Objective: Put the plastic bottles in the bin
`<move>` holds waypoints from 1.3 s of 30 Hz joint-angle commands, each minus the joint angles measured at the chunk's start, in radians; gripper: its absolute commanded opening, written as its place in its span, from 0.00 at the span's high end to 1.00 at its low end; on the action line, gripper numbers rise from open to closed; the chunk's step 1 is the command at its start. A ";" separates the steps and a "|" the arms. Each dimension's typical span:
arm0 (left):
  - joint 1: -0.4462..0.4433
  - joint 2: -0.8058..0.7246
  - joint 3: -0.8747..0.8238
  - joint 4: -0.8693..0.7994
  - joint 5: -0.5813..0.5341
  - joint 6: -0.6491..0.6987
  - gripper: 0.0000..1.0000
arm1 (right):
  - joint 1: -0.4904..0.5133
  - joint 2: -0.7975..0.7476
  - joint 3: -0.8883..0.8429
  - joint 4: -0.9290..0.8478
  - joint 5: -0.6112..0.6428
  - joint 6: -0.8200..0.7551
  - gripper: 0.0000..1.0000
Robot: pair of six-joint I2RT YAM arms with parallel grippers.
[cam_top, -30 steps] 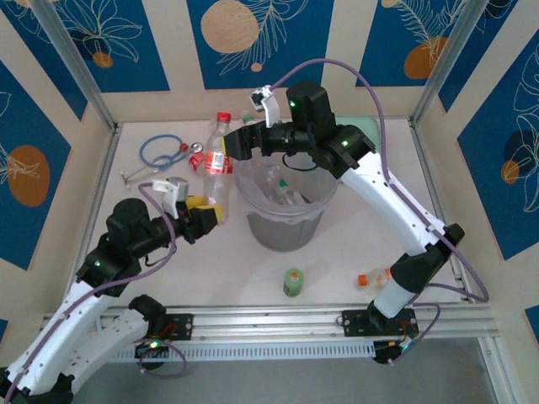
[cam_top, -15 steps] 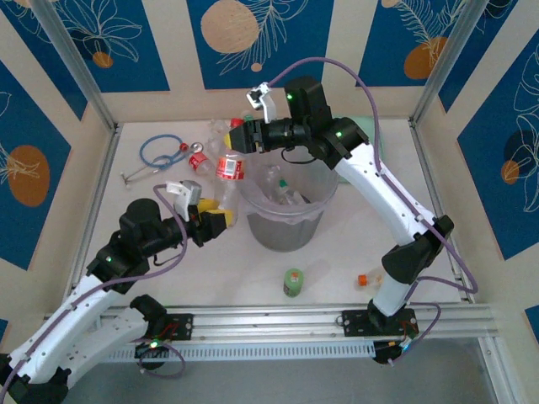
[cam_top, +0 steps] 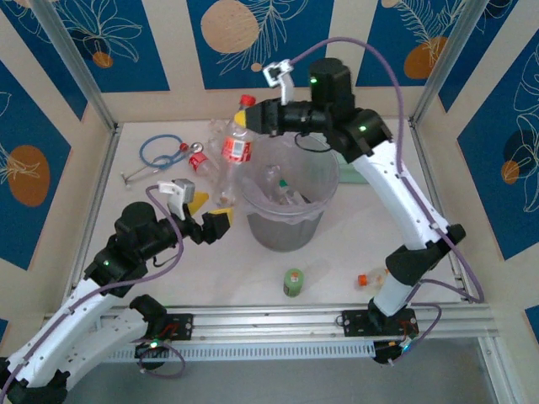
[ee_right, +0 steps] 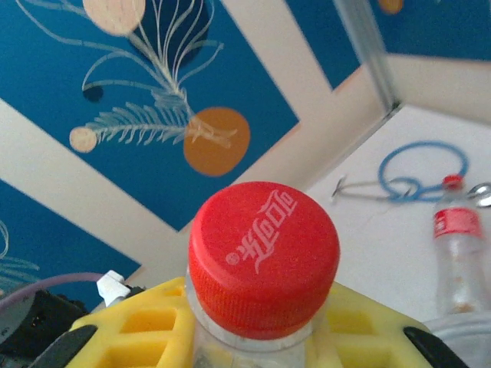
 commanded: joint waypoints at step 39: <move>0.107 0.209 -0.172 0.027 -0.208 -0.217 0.04 | -0.010 -0.346 -1.036 0.595 0.222 -0.262 1.00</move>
